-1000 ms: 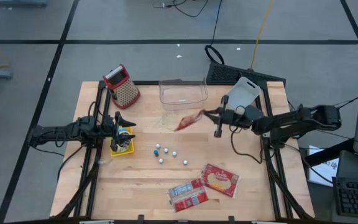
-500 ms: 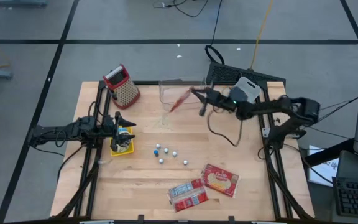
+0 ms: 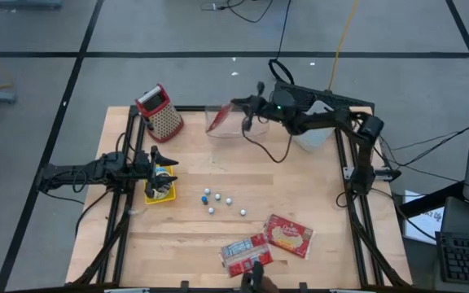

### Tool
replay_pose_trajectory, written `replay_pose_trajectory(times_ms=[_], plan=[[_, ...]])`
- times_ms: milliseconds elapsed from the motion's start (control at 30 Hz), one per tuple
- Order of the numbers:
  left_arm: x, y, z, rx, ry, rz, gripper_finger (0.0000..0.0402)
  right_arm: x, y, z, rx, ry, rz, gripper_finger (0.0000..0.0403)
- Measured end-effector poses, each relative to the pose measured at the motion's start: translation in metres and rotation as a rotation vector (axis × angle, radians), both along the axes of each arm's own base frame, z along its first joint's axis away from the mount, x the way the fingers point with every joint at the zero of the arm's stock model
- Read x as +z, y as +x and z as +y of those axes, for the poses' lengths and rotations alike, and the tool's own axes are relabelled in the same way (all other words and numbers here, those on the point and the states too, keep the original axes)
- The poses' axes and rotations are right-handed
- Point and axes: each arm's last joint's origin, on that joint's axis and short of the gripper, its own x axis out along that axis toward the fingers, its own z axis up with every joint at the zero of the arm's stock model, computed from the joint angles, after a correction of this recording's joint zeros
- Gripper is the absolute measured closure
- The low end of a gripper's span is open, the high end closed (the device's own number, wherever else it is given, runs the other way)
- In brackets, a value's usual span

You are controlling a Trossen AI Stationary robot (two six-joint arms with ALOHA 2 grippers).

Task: Pick & Place Food Item
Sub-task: Put the top popcorn bag into the transparent bin

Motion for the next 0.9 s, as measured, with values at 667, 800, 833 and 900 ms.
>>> replay_pose_trajectory(times_ms=[667, 800, 833, 900], plan=[[0.000, 0.000, 0.000, 0.000, 0.000, 0.000, 0.0121, -0.042, 0.003, -0.004, 0.003, -0.006, 0.258, 0.0403], [0.000, 0.000, 0.000, 0.000, 0.000, 0.000, 0.0121, -0.048, -0.001, -0.002, 0.010, 0.036, 0.360, 0.0403], [0.000, 0.000, 0.000, 0.000, 0.000, 0.000, 0.0121, -0.048, -0.002, -0.001, 0.012, 0.036, 0.380, 0.0403], [0.000, 0.000, 0.000, 0.000, 0.000, 0.000, 0.0121, -0.047, -0.004, 0.001, -0.015, 0.030, 0.420, 0.0403]])
